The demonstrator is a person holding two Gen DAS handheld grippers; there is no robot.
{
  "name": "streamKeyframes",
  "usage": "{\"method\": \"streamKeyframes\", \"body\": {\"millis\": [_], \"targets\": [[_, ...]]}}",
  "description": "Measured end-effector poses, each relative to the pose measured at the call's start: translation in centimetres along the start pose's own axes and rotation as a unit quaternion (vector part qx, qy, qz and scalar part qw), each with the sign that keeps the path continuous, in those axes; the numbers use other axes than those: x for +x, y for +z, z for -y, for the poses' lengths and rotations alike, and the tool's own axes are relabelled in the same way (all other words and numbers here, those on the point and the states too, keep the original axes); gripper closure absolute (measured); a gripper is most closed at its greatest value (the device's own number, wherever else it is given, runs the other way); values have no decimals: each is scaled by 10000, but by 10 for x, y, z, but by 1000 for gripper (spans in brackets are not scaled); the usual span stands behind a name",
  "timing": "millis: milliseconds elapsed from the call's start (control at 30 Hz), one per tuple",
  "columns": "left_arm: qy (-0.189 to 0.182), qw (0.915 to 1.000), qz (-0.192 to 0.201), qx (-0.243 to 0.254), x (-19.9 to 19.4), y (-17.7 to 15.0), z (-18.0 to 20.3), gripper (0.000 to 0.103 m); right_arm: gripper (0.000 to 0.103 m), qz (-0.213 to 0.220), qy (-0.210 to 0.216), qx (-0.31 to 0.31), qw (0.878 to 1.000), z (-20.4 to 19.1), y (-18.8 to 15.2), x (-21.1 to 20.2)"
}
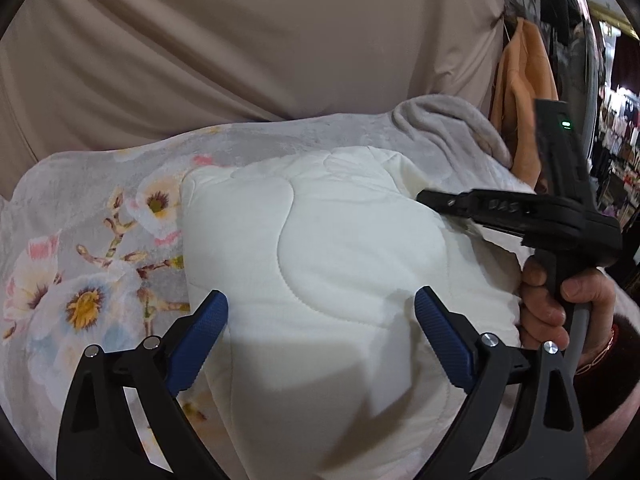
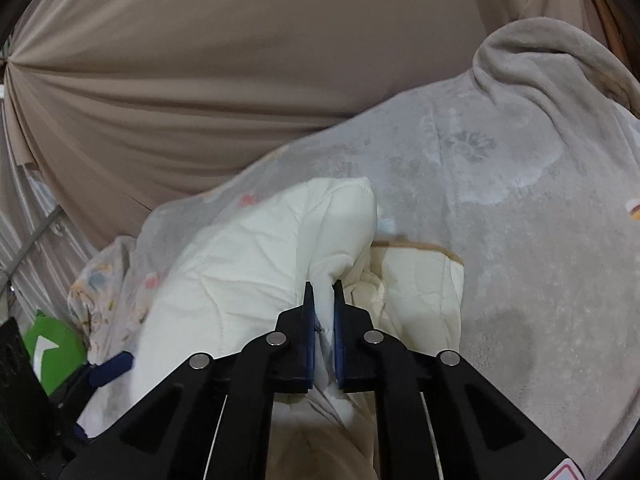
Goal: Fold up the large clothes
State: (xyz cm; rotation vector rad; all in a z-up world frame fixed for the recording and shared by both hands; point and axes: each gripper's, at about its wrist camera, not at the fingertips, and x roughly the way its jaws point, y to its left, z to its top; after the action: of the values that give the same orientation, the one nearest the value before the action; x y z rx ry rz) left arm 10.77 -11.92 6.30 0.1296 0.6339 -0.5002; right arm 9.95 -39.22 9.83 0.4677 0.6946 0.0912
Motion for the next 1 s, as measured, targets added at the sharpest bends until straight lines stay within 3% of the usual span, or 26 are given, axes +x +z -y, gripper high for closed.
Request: {"method": "streamKeyframes", "body": {"millis": [67, 133, 167, 233, 267, 300, 367, 500, 600, 767, 867, 1000], "targets": [[20, 9999, 114, -3, -8, 5, -2, 11, 97, 402, 378, 80, 9984, -5, 8, -29], [91, 9999, 124, 51, -9, 8, -1, 11, 98, 645, 327, -6, 9974, -9, 13, -49], [107, 9999, 91, 56, -5, 7, -1, 11, 98, 620, 42, -86, 9980, -7, 10, -48], [95, 9999, -131, 35, 9, 2, -2, 9, 98, 1, -688, -8, 9976, 15, -9, -14], [-59, 9997, -223, -51, 17, -2, -3, 9, 98, -277, -771, 104, 9966, 28, -23, 3], [-178, 9995, -224, -142, 20, -4, -4, 9, 98, -328, -723, 231, 9966, 39, -35, 13], [7, 9997, -251, -71, 21, -4, 0, 9, 98, -313, -671, 505, 9960, 48, -41, 12], [130, 9993, -336, -118, 26, -6, -2, 9, 91, -378, -1068, 198, 9934, 31, -32, 7], [201, 9990, -368, -166, 28, -7, -5, 9, 84, -225, -1260, 230, 9915, 20, -25, -9], [221, 9989, -364, -187, 28, -7, -6, 9, 84, 146, -1444, 79, 9894, -5, -16, -59], [240, 9990, -347, -156, 27, -8, -7, 9, 84, 14, -1439, -257, 9893, -24, -28, -75], [156, 9991, -365, -162, 19, -10, -8, 9, 87, -446, -1734, -534, 9824, -25, -58, -61]]}}
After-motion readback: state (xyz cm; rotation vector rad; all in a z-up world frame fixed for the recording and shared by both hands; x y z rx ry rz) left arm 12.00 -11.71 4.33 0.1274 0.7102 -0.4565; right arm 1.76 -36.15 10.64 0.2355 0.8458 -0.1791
